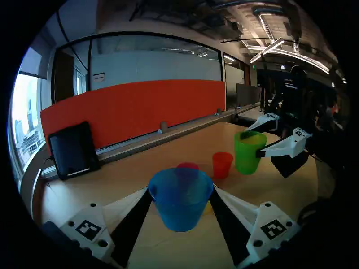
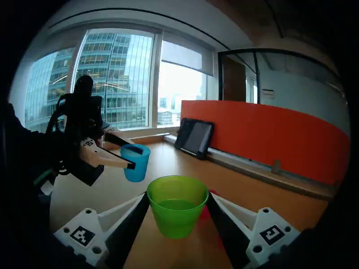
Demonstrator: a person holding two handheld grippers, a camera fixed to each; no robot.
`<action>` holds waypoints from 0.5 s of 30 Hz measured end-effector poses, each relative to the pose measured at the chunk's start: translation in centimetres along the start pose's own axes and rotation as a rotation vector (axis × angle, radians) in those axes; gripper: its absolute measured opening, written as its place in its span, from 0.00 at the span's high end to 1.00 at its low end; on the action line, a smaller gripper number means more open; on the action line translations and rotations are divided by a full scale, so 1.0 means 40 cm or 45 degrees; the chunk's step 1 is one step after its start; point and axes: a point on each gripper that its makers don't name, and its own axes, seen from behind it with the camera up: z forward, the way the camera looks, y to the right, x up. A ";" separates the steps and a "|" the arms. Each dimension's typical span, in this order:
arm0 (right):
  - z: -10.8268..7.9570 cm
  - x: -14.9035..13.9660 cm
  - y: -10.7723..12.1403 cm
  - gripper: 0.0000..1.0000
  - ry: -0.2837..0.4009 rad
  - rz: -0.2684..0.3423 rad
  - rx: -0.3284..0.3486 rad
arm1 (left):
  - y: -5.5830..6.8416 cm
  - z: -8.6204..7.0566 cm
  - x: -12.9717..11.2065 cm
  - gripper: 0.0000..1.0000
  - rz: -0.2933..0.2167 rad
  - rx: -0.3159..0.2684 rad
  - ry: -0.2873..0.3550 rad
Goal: Pour water
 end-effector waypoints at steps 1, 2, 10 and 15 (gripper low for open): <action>0.001 -0.007 0.002 0.08 -0.009 0.002 0.001 | -0.001 0.003 -0.007 0.13 0.000 0.000 -0.007; 0.002 -0.014 0.003 0.08 -0.018 0.004 0.002 | -0.001 0.006 -0.014 0.13 0.001 0.000 -0.014; 0.016 -0.066 0.005 0.08 -0.095 0.014 0.019 | -0.001 0.035 -0.084 0.12 0.007 -0.003 -0.095; 0.026 -0.103 0.005 0.08 -0.143 0.024 0.027 | 0.004 0.047 -0.128 0.12 0.014 -0.012 -0.150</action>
